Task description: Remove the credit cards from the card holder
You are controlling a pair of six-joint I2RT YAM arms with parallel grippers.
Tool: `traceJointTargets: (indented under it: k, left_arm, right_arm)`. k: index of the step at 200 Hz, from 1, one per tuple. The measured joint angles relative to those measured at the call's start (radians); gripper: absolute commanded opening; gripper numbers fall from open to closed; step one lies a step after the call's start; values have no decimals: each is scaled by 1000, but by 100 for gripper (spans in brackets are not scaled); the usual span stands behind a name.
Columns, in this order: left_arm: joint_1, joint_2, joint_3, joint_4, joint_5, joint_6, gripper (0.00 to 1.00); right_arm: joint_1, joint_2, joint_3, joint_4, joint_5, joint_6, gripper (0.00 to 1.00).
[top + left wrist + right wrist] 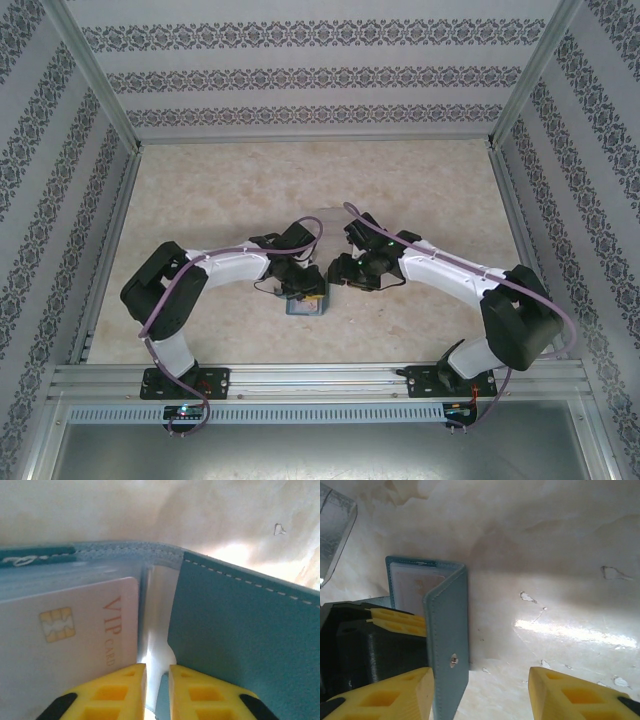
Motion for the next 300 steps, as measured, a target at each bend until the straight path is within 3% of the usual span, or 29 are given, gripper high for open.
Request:
traceJointTargets:
  k: [36,101,142,235,300]
  left_arm:
    - [0,13,0,20,18,-3,24]
    - [0,7,0,19,1,-3,19]
    - [1,-48,24,-55,-72,13,19]
    - [87,-163,62,-291,-269,101,8]
    - [117,-109,14,-322,-270,149,6]
  right_arm:
    - [-7,0,-33,54,-34,20,52]
    - [-23,6,-62,98,-48,17,20]
    - [-24,25,-78,151,-59,11,9]
    - [-26,-2,-85,248,-89,19,3]
    - [-27,-2,-84,326,-129,66,2]
